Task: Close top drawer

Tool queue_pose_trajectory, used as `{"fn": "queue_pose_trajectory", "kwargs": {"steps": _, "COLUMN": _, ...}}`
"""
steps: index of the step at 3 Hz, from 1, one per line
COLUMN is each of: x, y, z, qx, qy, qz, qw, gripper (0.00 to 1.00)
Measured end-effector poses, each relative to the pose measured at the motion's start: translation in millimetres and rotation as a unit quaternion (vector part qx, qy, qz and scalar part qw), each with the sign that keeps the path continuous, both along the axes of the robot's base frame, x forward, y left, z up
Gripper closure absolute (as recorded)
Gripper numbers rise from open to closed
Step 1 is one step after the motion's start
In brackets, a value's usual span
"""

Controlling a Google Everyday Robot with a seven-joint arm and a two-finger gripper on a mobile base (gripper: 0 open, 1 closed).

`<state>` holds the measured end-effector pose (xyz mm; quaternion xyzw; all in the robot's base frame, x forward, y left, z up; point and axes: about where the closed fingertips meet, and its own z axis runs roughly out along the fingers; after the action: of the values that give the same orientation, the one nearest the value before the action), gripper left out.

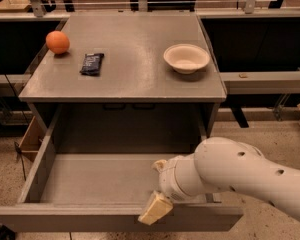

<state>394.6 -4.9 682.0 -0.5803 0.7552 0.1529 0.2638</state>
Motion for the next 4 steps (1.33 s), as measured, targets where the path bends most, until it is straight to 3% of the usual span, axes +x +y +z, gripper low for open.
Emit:
{"fn": "queue_pose_trajectory", "kwargs": {"steps": 2, "x": 30.3, "y": 5.6, "z": 11.1, "qx": 0.007, "qy": -0.026, "qz": -0.011, "qw": 0.9996, "gripper": 0.77}}
{"fn": "queue_pose_trajectory", "kwargs": {"steps": 3, "x": 49.6, "y": 5.8, "z": 24.1, "qx": 0.008, "qy": -0.043, "qz": -0.015, "qw": 0.9989, "gripper": 0.71}}
{"fn": "queue_pose_trajectory", "kwargs": {"steps": 4, "x": 66.2, "y": 5.3, "z": 36.4, "qx": 0.009, "qy": -0.057, "qz": -0.018, "qw": 0.9982, "gripper": 0.47}}
